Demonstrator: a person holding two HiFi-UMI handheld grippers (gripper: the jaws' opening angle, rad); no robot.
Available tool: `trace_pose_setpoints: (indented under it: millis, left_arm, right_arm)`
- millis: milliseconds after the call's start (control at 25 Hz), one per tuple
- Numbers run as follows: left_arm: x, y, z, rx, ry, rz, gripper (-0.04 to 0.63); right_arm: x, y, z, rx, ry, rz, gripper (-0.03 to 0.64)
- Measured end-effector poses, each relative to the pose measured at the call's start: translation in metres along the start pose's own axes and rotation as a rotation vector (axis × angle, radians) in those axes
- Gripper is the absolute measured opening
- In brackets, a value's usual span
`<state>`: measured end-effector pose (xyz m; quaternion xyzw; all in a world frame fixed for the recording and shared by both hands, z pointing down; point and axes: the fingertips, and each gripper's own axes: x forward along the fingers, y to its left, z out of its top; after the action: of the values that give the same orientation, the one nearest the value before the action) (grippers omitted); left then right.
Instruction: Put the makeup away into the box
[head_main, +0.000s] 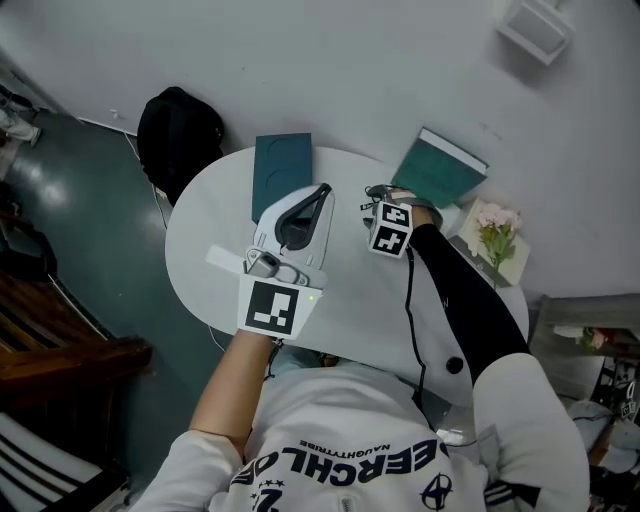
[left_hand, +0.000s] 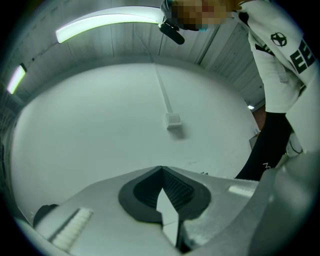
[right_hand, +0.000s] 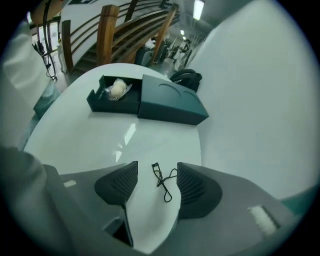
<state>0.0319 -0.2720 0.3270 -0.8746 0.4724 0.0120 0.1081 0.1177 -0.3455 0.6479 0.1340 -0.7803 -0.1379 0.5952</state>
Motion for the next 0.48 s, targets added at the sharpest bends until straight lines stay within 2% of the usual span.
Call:
trace_pose_setpoints:
  millis: [120,200,280,400,440,480]
  left_arm:
    - [0.000,0.009,-0.008,-0.047,0.010,0.013,0.005]
    - [-0.003,0.015,-0.011,-0.075,0.015,0.021,0.005]
    - [-0.005,0.019,-0.014,-0.071,0.024,0.027,0.005]
    - [-0.007,0.023,-0.019,-0.064,0.042,0.027,0.005]
    - [-0.008,0.023,-0.020,-0.065,0.047,0.027,0.005]
    - [-0.008,0.024,-0.022,-0.066,0.050,0.028,0.005]
  right_arm:
    - [0.025,0.005,-0.009,-0.072,0.073,0.046,0.272]
    - [0.040,0.007,-0.016,-0.074,0.116,0.069,0.272]
    - [0.053,0.008,-0.027,-0.066,0.172,0.083,0.266]
    - [0.058,0.009,-0.035,-0.097,0.222,0.110,0.206]
    - [0.057,0.007,-0.034,-0.119,0.219,0.107,0.116]
    - [0.056,0.005,-0.033,-0.139,0.213,0.102,0.052]
